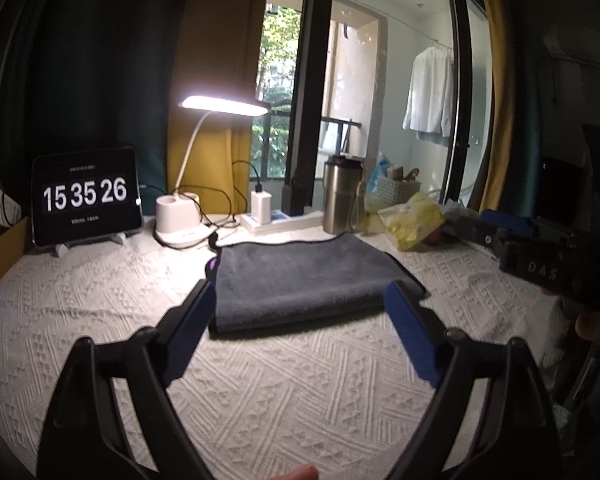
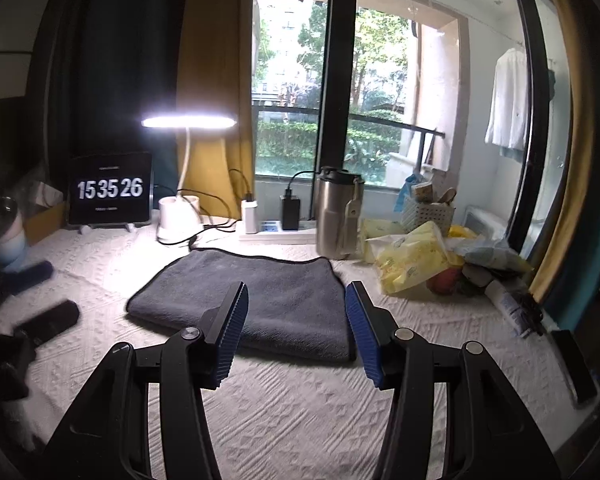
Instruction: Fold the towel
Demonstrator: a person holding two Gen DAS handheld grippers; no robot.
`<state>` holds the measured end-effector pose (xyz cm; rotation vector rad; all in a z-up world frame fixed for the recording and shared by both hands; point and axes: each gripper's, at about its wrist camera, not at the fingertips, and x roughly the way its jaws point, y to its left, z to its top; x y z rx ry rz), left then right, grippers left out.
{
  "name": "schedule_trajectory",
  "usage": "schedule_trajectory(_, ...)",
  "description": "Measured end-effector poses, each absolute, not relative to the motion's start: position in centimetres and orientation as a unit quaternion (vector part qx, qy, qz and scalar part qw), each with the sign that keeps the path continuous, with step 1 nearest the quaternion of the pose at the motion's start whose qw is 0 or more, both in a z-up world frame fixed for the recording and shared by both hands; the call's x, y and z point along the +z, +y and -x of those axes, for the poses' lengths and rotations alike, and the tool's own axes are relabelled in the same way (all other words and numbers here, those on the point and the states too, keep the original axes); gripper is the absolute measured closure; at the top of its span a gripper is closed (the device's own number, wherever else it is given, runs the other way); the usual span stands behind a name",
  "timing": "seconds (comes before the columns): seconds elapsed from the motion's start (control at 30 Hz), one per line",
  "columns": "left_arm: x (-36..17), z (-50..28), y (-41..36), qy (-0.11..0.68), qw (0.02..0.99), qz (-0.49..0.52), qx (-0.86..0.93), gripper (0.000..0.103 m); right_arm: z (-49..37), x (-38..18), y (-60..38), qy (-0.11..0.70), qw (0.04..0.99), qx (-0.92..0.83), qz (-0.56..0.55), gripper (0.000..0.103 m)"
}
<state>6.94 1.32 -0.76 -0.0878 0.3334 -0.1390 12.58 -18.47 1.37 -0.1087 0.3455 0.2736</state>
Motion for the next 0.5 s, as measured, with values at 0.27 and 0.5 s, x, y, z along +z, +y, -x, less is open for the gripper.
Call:
schedule_trajectory(0.27, -2.2, -5.0, 0.8, 0.181, 0.981, 0.040, -0.063, 0.015, -9.8, 1.0, -19.0, 0.158, 0.974, 0.154, 0.041, 0.049)
schedule_trajectory(0.5, -2.6, -1.9, 0.4, 0.150, 0.988, 0.020, -0.040, 0.015, -7.7, -0.3, -19.4, 0.146, 0.976, 0.154, 0.037, 0.049)
